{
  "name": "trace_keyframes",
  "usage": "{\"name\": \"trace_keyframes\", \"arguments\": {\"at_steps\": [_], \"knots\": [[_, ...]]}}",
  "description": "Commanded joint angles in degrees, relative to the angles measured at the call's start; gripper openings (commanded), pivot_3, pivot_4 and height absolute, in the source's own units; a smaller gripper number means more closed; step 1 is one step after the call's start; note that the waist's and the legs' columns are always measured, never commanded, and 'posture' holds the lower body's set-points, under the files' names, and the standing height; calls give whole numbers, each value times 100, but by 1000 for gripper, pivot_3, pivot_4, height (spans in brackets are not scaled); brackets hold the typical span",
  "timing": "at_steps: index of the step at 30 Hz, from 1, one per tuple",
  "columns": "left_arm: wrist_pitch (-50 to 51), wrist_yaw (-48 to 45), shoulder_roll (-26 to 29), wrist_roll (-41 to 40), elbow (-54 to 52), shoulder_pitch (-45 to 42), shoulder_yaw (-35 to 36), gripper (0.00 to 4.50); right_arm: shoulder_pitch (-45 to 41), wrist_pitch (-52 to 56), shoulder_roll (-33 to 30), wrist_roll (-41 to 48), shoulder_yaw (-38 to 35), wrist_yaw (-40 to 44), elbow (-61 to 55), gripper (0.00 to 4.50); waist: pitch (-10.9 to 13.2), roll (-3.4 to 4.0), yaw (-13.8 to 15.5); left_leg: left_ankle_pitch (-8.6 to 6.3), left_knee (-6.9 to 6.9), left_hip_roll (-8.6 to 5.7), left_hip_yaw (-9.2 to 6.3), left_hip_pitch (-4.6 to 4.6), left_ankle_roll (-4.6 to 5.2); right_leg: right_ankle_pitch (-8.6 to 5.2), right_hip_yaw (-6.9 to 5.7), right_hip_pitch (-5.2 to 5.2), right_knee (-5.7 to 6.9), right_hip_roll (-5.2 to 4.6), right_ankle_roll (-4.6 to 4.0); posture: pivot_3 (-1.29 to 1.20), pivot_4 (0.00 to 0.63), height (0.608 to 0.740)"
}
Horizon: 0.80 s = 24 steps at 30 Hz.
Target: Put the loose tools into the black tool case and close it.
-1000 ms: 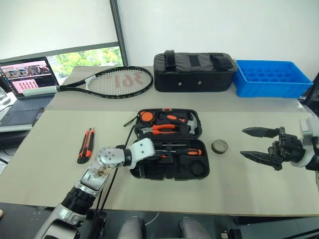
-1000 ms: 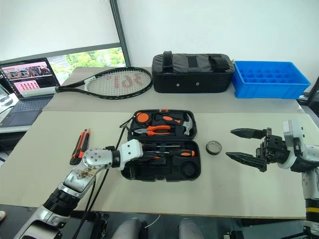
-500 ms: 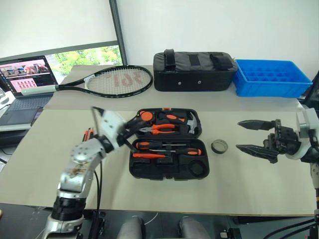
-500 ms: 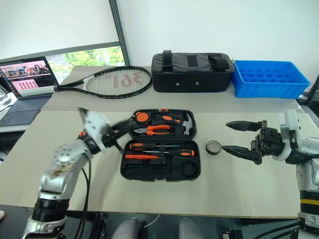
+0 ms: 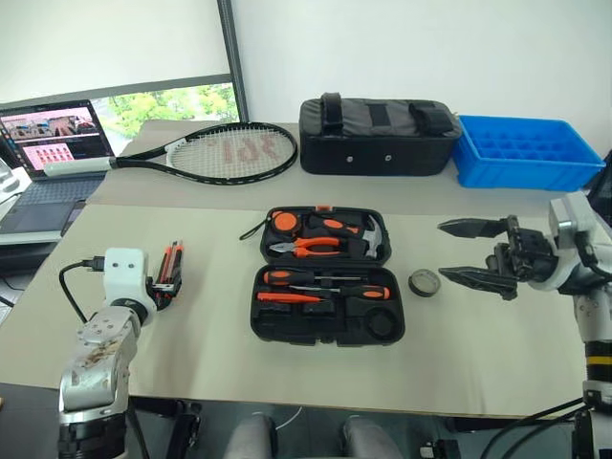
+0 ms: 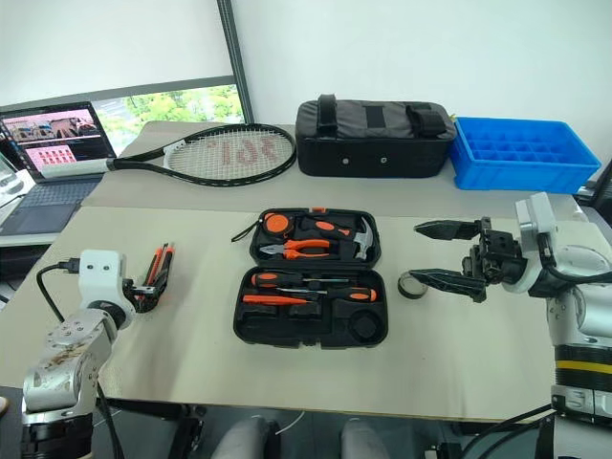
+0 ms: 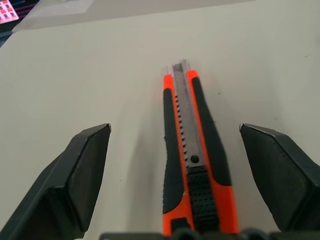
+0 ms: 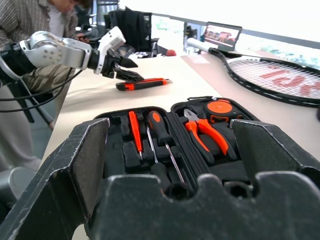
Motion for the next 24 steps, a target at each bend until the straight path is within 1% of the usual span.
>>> {"name": "trace_keyframes", "arguments": {"at_steps": [1,5,7,9,11,12,13,14,15,17,20,22,24], "knots": [[70,106,66,99,145,-154,-12,4456,-98,-17,-24,117,-44,166,10,4500,-1,0,-2,0,-2,0,0,0,0,0,0,0,-3,-1,0,0,150,708],[392,-232,20,-195,553,-336,-208,4456,-75,-19,-43,138,-49,157,-15,4500,-2,3,-4,0,-8,0,0,1,0,1,0,-2,-3,1,-1,0,150,708],[506,-225,-34,-264,662,-377,-156,4456,-55,-21,-66,144,-73,156,-32,4500,-5,7,-1,0,-7,0,0,0,0,1,-1,-2,-3,1,-1,0,150,708],[717,-103,-207,-407,722,-441,66,4456,-37,-18,-87,151,-98,152,-51,4500,-6,10,2,0,-7,-2,0,1,0,1,-1,1,-4,-1,-1,0,150,708],[759,-140,-236,-461,774,-456,88,3941,-25,-25,-103,153,-122,152,-51,4500,-7,11,3,0,-6,-3,0,1,0,0,-1,1,-3,-4,-1,0,150,708],[756,-150,-259,-476,777,-463,99,3786,-23,-29,-108,152,-130,153,-44,4500,-7,12,1,0,-5,-3,0,1,0,0,-2,1,-3,-3,-1,0,150,708],[774,-153,-289,-515,768,-470,123,3255,-14,-32,-114,153,-139,154,-45,4500,-7,12,-2,0,-5,-2,0,2,0,0,-1,1,-2,-2,-1,0,150,708],[777,-138,-318,-543,761,-477,151,2968,-2,-33,-118,153,-148,152,-50,4500,-7,12,-5,0,-5,-2,0,2,0,0,-1,1,-1,-2,-1,0,150,708],[734,-111,-357,-579,750,-489,190,2510,19,-39,-128,153,-162,156,-52,4500,-7,12,-6,0,-5,-2,0,2,0,0,0,1,-1,-2,-1,0,150,708],[541,-47,-446,-647,729,-565,315,1823,60,-53,-146,153,-189,151,-60,4500,-7,11,-6,0,-5,-2,0,3,0,0,0,1,-1,-2,-1,0,150,708],[-345,-338,-367,-598,595,-694,197,1786,125,-52,-175,157,-235,145,-64,4500,-7,11,-1,0,-4,-2,0,2,0,1,-1,1,-1,-2,-1,0,150,708],[-868,-814,-260,-701,357,-843,-46,1786,181,-54,-202,159,-273,133,-53,4500,0,0,1,2,-5,0,-1,-3,-3,1,-4,-2,-2,0,-2,0,150,708],[-1397,-1537,-22,-757,197,-933,-435,1786,250,-84,-231,143,-310,142,-28,4500,0,0,26,3,-3,-3,-1,-11,-5,2,-7,-1,-10,-4,-1,0,150,708]]}}
